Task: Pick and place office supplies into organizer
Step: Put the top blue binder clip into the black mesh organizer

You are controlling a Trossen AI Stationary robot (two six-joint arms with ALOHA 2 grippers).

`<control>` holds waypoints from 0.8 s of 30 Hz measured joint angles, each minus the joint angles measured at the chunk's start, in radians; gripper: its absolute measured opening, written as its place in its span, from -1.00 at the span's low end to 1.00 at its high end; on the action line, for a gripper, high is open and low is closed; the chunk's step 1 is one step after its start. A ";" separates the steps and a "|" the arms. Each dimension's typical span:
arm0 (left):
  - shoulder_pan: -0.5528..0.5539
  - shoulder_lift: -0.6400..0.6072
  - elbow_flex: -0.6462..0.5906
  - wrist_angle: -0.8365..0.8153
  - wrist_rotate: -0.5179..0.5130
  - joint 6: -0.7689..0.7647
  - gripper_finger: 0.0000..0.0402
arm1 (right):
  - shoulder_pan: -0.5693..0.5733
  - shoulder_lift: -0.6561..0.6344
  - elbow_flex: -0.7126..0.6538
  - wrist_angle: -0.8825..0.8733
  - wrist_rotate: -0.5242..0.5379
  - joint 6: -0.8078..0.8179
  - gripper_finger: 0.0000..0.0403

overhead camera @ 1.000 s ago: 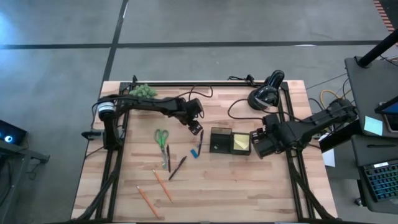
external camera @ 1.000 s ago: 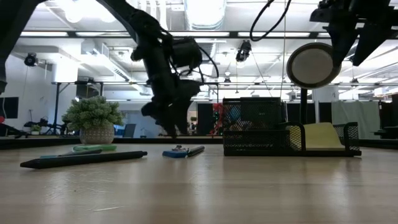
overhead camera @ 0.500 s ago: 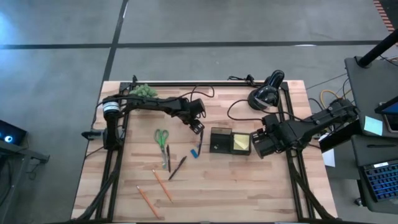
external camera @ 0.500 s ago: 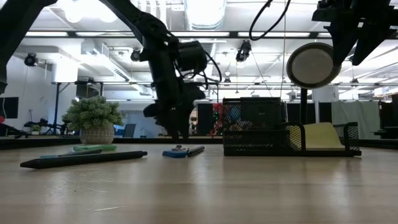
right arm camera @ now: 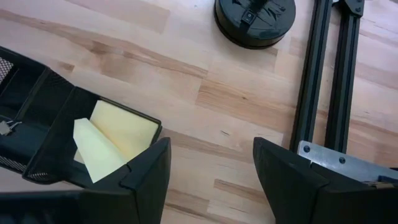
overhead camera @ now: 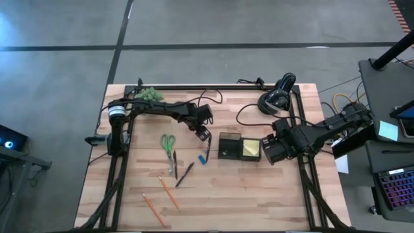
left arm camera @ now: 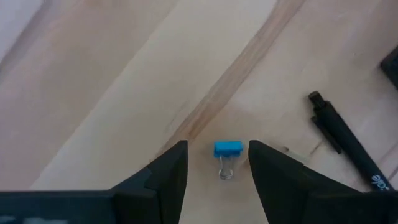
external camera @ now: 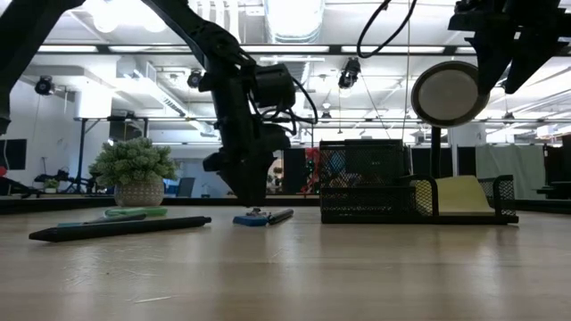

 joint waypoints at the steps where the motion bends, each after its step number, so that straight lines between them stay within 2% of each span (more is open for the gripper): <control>1: 0.000 0.000 0.000 0.000 0.012 0.000 -0.22 | 0.000 0.000 0.000 0.000 0.000 -0.004 0.09; 24: -0.002 0.021 -0.005 0.062 0.015 -0.027 -0.22 | 0.000 0.000 0.000 0.003 0.000 -0.022 0.09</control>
